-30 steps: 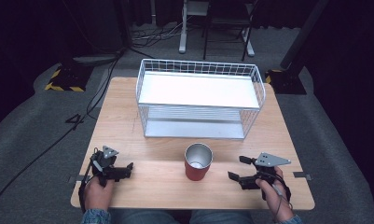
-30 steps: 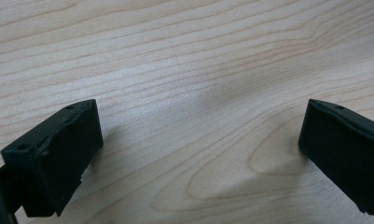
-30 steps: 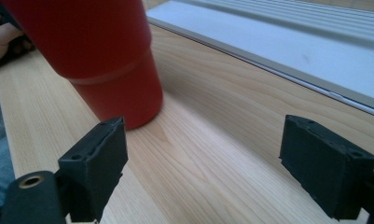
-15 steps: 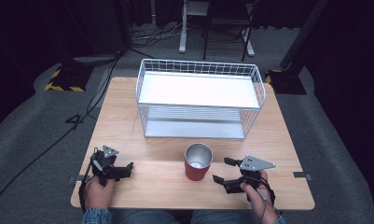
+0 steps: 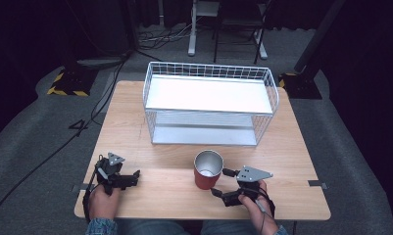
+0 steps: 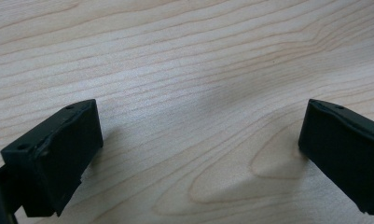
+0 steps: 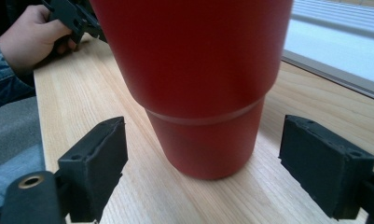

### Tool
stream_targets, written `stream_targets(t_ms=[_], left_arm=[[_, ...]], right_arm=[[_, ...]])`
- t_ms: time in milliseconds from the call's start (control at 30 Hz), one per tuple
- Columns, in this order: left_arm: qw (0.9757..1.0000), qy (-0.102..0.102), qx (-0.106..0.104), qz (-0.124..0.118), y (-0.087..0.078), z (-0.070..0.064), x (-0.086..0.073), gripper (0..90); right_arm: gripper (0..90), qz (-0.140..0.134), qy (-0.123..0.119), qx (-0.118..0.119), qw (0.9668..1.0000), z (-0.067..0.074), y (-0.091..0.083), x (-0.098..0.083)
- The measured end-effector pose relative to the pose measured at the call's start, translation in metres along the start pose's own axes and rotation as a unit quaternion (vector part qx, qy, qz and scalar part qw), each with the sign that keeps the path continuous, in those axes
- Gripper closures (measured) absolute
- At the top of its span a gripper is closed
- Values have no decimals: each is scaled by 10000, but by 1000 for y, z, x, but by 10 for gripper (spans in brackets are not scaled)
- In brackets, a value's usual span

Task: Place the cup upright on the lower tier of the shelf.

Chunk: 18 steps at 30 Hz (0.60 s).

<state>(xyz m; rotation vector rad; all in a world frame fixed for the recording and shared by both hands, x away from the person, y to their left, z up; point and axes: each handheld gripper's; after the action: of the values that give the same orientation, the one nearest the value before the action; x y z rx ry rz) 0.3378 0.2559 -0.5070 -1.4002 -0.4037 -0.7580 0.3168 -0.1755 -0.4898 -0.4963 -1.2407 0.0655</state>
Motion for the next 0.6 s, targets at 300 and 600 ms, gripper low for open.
stream_targets(t_ms=[300, 600], left_arm=[[10000, 0, -1, 0, 0, 0, 0, 0], [10000, 3, -2, 2, 0, 0, 0, 0]], right_arm=[[157, 49, 10, -14, 10000, -4, 20, 0], [151, 38, 41, -47, 10000, -8, 33, 4]])
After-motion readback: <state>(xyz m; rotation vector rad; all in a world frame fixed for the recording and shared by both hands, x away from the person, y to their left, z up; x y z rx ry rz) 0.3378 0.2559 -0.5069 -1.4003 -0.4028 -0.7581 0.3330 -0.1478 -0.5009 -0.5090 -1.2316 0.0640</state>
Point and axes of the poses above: each handheld gripper's, and its own axes: y roughly forward along the jaws, x roughly out of its top, z roughly to its left, and after that the axes turned 14 degrees about x, right-handed
